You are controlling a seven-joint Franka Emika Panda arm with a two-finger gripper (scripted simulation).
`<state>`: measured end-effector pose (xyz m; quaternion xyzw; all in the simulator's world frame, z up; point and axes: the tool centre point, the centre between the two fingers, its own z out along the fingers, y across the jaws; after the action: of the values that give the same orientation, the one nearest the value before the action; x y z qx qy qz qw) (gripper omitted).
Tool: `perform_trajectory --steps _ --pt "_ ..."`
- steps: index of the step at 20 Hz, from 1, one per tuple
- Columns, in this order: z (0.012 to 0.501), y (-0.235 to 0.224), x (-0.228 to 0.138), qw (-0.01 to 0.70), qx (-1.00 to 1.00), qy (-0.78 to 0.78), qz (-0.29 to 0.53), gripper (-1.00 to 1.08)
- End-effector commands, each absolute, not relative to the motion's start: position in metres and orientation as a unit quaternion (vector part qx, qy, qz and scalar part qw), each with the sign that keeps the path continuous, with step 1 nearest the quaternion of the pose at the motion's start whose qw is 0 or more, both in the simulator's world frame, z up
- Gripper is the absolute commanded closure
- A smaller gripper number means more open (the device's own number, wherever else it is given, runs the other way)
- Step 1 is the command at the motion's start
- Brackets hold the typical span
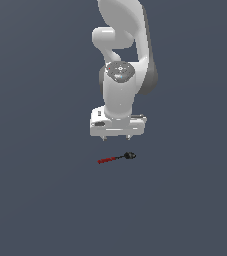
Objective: Pick up the object and move it to a goal position.
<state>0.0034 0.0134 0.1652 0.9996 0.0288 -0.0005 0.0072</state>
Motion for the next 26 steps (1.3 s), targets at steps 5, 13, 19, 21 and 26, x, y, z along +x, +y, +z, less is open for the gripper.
perform_trajectory --steps 5,13,19,21,26 --pt "0.170 0.021 0.007 0.006 0.999 0.034 0.005 -0.92" --pt "0.181 0.040 0.017 0.003 0.999 0.044 0.017 -0.92" --pt "0.180 0.039 0.017 0.003 0.999 0.040 0.017 -0.92" --pt "0.179 0.039 0.017 0.002 0.999 0.034 0.017 -0.92" --pt "0.174 0.039 0.017 0.000 1.000 0.005 0.015 -0.92"
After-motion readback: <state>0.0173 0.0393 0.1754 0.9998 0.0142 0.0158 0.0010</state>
